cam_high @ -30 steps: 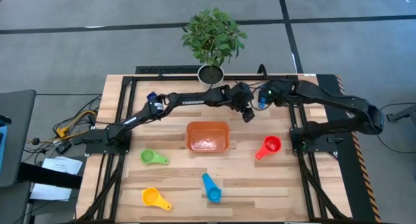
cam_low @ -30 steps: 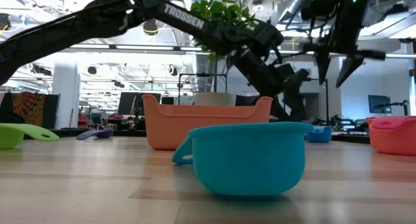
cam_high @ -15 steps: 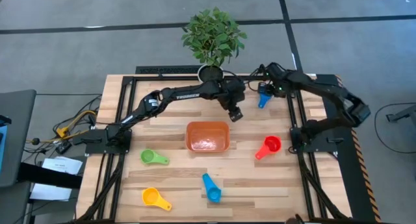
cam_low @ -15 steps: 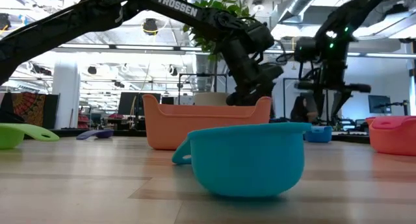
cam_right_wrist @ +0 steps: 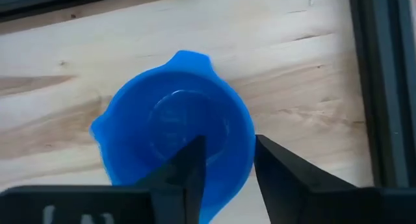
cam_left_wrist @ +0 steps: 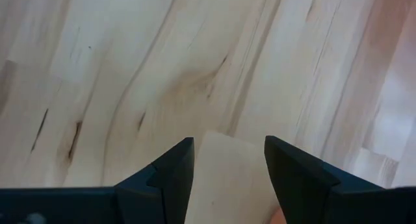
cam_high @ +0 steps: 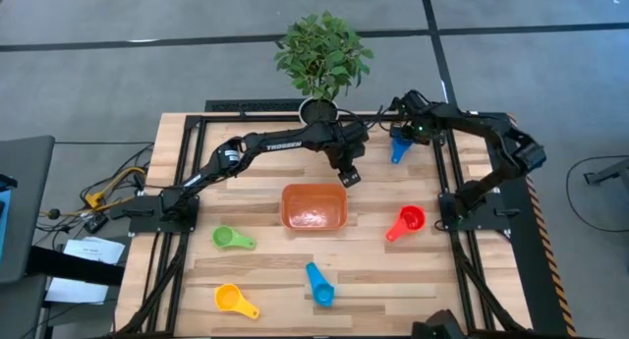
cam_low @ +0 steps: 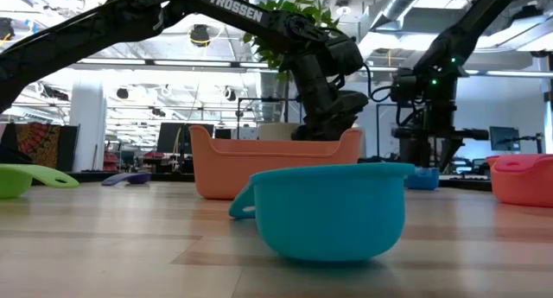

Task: Nest measuring cups in basket
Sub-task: Stack the blue measuring cup on top of the red measuring cup

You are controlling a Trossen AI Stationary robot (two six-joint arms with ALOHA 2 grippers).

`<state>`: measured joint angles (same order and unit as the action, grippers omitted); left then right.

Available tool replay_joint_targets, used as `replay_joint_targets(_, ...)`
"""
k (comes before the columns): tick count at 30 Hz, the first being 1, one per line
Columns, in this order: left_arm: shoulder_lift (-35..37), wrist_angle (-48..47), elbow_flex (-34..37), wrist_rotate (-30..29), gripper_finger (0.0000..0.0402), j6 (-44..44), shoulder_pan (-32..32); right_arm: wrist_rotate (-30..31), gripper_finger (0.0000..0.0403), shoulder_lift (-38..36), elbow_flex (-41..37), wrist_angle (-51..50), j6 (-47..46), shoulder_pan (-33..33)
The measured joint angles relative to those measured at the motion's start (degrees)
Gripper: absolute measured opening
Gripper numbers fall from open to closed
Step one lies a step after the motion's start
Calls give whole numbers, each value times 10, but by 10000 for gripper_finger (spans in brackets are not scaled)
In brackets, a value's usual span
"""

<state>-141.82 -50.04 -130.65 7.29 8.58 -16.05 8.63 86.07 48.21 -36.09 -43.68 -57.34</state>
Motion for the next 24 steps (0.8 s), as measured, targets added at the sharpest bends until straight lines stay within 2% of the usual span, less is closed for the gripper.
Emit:
replay_joint_targets(12,0,0,0,0,176,-2,2,1,16,4,2,-17,1,7)
replay_joint_targets(18,15,-15,0,-1,176,-6,3,2,19,-22,2,-46,-8,32)
replay_joint_targets(24,39,-17,0,-8,176,-19,8,6,5,-100,2,-83,-28,81)
